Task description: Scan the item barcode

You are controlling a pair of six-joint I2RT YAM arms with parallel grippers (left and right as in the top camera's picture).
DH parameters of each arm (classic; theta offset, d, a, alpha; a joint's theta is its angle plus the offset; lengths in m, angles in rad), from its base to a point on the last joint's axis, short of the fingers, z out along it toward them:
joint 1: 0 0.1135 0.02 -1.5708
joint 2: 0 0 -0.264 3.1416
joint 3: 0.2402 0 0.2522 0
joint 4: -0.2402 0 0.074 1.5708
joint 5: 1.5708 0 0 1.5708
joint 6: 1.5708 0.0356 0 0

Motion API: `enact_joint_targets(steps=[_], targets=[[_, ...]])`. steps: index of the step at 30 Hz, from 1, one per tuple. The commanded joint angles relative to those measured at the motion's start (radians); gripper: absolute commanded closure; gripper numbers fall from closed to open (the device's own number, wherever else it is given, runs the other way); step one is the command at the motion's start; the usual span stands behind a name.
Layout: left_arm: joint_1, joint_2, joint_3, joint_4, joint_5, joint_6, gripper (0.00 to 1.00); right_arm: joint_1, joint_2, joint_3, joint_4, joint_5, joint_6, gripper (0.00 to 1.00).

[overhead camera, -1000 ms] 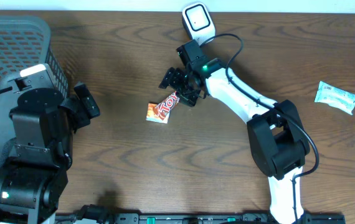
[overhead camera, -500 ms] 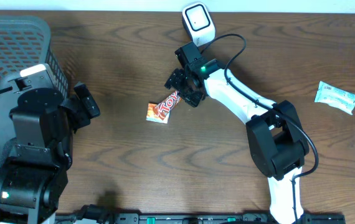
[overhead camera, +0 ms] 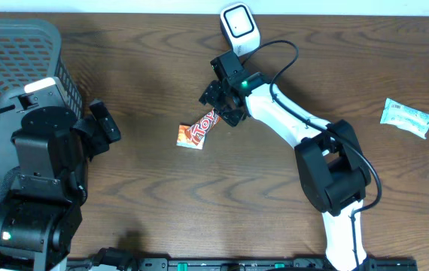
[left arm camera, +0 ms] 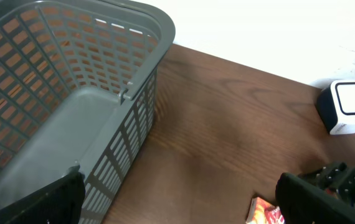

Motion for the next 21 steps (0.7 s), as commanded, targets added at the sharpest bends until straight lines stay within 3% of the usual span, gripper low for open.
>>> enact_joint_targets(steps=[1,8,17,21], targets=[[0.005,-0.002,0.006,-0.003,-0.01,0.017,0.02,-0.005,0.03,0.009,0.007,0.013,0.025,0.28],[0.005,-0.002,0.006,-0.003,-0.01,0.017,0.02,-0.003,0.048,0.009,0.009,0.016,0.025,0.36],[0.005,-0.002,0.006,-0.003,-0.01,0.017,0.02,-0.007,0.089,0.009,0.035,0.005,0.034,0.62],[0.005,-0.002,0.006,-0.003,-0.01,0.017,0.02,-0.026,0.075,0.013,0.078,-0.045,0.004,0.8]])
